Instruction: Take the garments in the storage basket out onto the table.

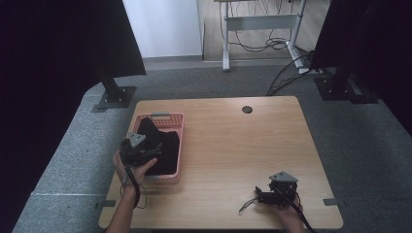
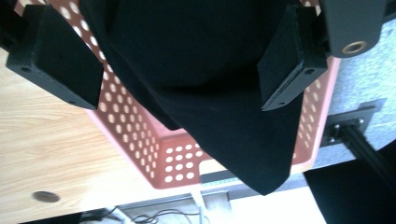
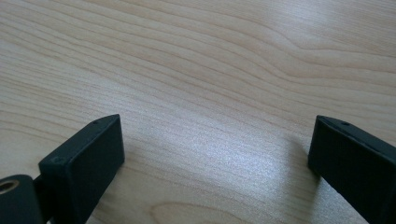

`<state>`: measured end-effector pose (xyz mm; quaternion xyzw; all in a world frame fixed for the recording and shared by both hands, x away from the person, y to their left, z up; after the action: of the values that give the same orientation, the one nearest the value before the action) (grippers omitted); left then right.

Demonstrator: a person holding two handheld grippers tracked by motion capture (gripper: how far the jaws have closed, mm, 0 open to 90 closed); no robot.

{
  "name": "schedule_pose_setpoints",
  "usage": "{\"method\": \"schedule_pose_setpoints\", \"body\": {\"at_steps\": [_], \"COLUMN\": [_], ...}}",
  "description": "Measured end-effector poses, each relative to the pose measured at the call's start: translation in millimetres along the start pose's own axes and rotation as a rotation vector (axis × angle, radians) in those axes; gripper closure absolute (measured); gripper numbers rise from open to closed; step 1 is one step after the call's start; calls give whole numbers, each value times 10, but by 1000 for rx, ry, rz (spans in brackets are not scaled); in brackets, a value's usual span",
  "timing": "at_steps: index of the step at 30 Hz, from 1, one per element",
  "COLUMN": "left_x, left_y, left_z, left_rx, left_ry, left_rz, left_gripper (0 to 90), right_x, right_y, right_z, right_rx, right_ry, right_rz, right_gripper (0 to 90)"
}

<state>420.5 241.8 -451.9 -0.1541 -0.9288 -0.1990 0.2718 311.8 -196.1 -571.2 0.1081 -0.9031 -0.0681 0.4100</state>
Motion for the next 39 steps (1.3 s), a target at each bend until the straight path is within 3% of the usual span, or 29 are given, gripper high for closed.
{"method": "schedule_pose_setpoints", "body": {"at_steps": [9, 21, 32, 39], "left_x": [-142, -251, -324, -312], "left_y": [61, 93, 95, 147], "left_z": [24, 62, 116, 135], "left_rx": [16, 41, 67, 90], "left_ry": [51, 82, 86, 62], "left_rz": [-12, 7, 45, 31], "left_gripper": [157, 212, 414, 558], "right_x": [0, 0, 1, 2], "right_y": [0, -1, 0, 2], "right_z": [0, 0, 0, 2], "right_rx": [0, 1, 1, 1], "right_ry": [0, 0, 0, 0], "right_rz": [0, 0, 0, -1], "right_gripper": [33, 33, 33, 33]}}
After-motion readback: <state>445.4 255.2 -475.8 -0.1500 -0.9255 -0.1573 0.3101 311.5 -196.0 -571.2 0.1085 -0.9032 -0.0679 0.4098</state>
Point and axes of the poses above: each handheld gripper's, and its own axes: x roughly backward along the jaws, z roughly out of its underside, y roughly to its left, the point moved 5 cm from there along -x, roughly forward along the jaws, and after that the axes turned 15 degrees about -x, right-handed, at the moved point
